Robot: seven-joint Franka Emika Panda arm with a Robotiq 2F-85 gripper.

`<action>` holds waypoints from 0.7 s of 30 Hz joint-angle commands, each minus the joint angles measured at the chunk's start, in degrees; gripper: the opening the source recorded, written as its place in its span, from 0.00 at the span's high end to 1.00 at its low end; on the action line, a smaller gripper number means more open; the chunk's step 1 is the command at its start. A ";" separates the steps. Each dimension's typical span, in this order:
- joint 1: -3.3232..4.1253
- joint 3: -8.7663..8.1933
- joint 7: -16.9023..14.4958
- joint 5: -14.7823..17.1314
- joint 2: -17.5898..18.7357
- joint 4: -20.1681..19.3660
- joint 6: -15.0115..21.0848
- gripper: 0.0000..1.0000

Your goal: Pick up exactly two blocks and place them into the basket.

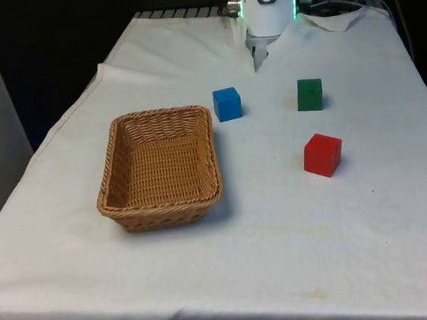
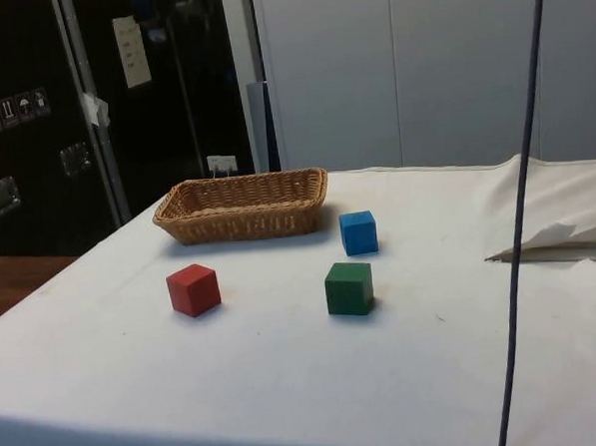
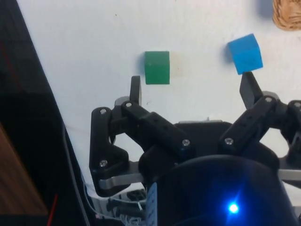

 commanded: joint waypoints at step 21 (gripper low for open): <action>0.57 4.35 4.35 2.35 3.72 -3.21 8.71 0.00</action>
